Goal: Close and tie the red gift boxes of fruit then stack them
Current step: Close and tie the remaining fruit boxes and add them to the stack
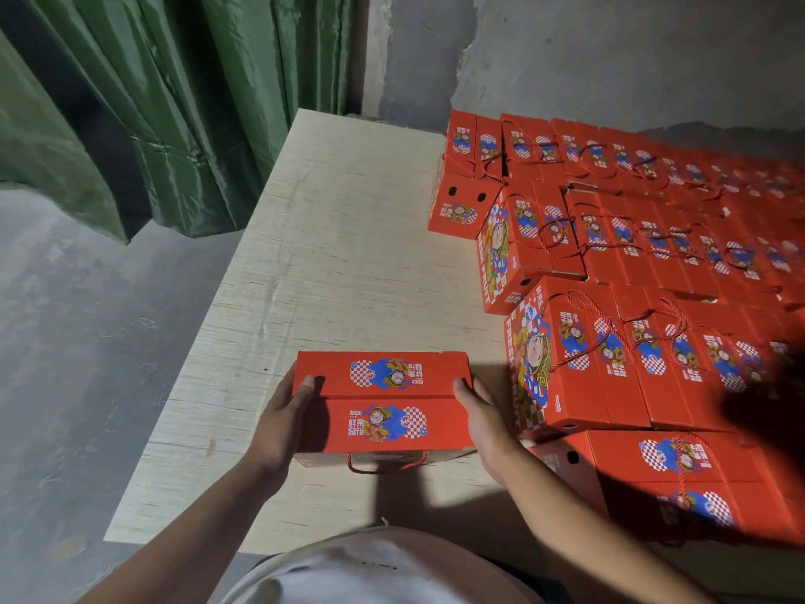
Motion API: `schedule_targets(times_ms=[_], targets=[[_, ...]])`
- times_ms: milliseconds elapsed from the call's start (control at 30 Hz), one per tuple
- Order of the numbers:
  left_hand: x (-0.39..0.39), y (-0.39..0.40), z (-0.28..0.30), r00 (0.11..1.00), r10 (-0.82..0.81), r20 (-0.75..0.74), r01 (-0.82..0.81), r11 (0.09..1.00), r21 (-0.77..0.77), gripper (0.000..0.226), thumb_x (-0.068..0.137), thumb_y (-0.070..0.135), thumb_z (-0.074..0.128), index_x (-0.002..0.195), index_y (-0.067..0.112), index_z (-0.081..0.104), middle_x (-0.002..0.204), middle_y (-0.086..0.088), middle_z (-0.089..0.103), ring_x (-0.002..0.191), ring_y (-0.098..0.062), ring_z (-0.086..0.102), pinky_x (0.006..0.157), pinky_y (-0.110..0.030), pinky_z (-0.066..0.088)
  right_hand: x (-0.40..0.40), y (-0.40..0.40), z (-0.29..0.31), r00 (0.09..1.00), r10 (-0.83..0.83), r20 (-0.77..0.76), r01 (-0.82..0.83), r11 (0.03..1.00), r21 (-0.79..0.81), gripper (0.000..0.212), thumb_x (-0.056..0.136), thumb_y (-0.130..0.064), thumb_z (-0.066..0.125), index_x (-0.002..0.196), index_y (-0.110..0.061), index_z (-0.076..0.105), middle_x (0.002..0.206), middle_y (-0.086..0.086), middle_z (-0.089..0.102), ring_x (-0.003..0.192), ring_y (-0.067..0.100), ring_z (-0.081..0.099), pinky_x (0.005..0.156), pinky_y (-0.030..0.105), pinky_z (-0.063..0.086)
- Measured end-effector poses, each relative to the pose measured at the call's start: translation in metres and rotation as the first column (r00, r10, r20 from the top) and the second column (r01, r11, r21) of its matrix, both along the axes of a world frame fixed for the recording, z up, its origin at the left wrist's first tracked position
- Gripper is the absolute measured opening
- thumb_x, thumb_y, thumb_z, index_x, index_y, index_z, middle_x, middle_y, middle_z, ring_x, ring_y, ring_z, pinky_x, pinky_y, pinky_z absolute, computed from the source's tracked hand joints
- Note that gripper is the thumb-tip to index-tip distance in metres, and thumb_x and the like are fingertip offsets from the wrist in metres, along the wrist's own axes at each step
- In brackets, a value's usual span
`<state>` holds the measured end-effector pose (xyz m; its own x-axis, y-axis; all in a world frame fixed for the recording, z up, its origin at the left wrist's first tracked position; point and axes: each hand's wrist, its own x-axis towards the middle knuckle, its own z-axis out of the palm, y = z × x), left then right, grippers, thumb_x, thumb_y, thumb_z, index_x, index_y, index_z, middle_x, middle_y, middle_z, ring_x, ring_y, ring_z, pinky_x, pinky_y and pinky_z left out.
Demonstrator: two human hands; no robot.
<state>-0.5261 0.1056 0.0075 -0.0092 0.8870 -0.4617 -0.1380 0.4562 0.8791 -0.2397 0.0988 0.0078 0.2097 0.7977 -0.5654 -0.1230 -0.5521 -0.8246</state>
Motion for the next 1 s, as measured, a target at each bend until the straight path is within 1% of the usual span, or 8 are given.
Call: schedule_targets(times_ms=[67, 167, 267, 433, 600, 833, 933, 1000], targets=[[0.0008, -0.0008, 0.0004, 1.0, 0.0, -0.001, 0.0, 1.0, 0.002, 0.03, 0.099, 0.051, 0.056, 0.129, 0.047, 0.062, 0.12, 0.009, 0.074, 0.109, -0.016, 0.072, 0.089, -0.043, 0.06, -0.0004, -0.0004, -0.0007, 1.0, 0.006, 0.007, -0.006, 1.0, 0.006, 0.028, 0.105, -0.036, 0.055, 0.13, -0.028, 0.063, 0.113, -0.006, 0.077, 0.093, 0.009, 0.075, 0.067, 0.023, 0.058], [0.0015, -0.0025, 0.0028, 1.0, -0.008, 0.01, 0.007, 1.0, 0.016, 0.029, 0.101, 0.047, 0.055, 0.13, 0.046, 0.061, 0.121, 0.009, 0.073, 0.108, -0.014, 0.072, 0.076, -0.03, 0.061, -0.0011, -0.0008, -0.0019, 1.0, 0.003, 0.008, -0.003, 1.0, 0.024, 0.03, 0.106, -0.033, 0.055, 0.134, -0.028, 0.063, 0.117, -0.006, 0.076, 0.097, 0.009, 0.074, 0.069, 0.023, 0.058], [0.0008, -0.0031, 0.0038, 1.0, -0.008, 0.021, 0.007, 1.0, 0.017, 0.031, 0.101, 0.048, 0.055, 0.131, 0.045, 0.061, 0.121, 0.008, 0.073, 0.107, -0.014, 0.072, 0.07, -0.025, 0.061, -0.0013, -0.0008, -0.001, 1.0, 0.005, 0.008, -0.005, 1.0, 0.019, 0.03, 0.105, -0.034, 0.055, 0.134, -0.028, 0.062, 0.118, -0.003, 0.076, 0.099, 0.012, 0.075, 0.071, 0.026, 0.059], [0.0001, -0.0031, 0.0035, 1.0, -0.014, 0.025, 0.013, 1.0, 0.02, 0.034, 0.099, 0.05, 0.056, 0.132, 0.045, 0.06, 0.123, 0.007, 0.073, 0.108, -0.016, 0.072, 0.07, -0.025, 0.061, -0.0011, -0.0005, 0.0005, 1.0, 0.003, 0.007, -0.003, 1.0, 0.005, 0.031, 0.105, -0.035, 0.056, 0.134, -0.027, 0.062, 0.116, -0.003, 0.076, 0.1, 0.016, 0.075, 0.07, 0.028, 0.059], [-0.0007, -0.0025, 0.0, 1.0, -0.026, 0.008, 0.025, 0.999, 0.026, 0.035, 0.099, 0.053, 0.055, 0.133, 0.046, 0.058, 0.123, 0.009, 0.073, 0.108, -0.014, 0.072, 0.073, -0.026, 0.061, 0.0004, 0.0014, 0.001, 1.0, 0.006, -0.012, -0.006, 1.0, -0.002, 0.029, 0.106, -0.031, 0.054, 0.133, -0.024, 0.063, 0.118, 0.002, 0.075, 0.096, 0.014, 0.075, 0.066, 0.025, 0.059], [0.0001, 0.0017, -0.0027, 0.996, -0.06, -0.072, 0.064, 0.997, 0.053, 0.024, 0.104, 0.046, 0.052, 0.125, 0.05, 0.061, 0.119, 0.014, 0.073, 0.106, -0.006, 0.071, 0.069, -0.017, 0.058, -0.0009, 0.0046, 0.0029, 0.999, 0.033, -0.01, -0.032, 0.999, 0.01, 0.032, 0.108, -0.024, 0.05, 0.138, -0.017, 0.057, 0.124, 0.009, 0.071, 0.096, 0.018, 0.072, 0.066, 0.026, 0.058], [-0.0009, 0.0018, -0.0013, 0.994, -0.064, -0.084, 0.07, 0.996, 0.061, 0.022, 0.104, 0.049, 0.051, 0.123, 0.053, 0.06, 0.119, 0.016, 0.072, 0.106, -0.005, 0.071, 0.072, -0.02, 0.058, -0.0009, 0.0049, 0.0055, 0.999, 0.032, -0.015, -0.032, 0.999, 0.011, 0.032, 0.108, -0.024, 0.05, 0.138, -0.017, 0.057, 0.126, 0.011, 0.071, 0.095, 0.018, 0.071, 0.065, 0.025, 0.059], [-0.0026, 0.0005, -0.0031, 0.993, -0.089, -0.082, 0.094, 0.994, 0.055, 0.026, 0.102, 0.055, 0.049, 0.127, 0.053, 0.058, 0.12, 0.015, 0.072, 0.106, -0.007, 0.072, 0.075, -0.024, 0.059, 0.0, 0.0035, 0.0058, 0.999, 0.038, -0.023, -0.038, 0.999, 0.001, 0.031, 0.107, -0.026, 0.051, 0.137, -0.02, 0.058, 0.124, 0.007, 0.072, 0.094, 0.015, 0.074, 0.065, 0.025, 0.059]])
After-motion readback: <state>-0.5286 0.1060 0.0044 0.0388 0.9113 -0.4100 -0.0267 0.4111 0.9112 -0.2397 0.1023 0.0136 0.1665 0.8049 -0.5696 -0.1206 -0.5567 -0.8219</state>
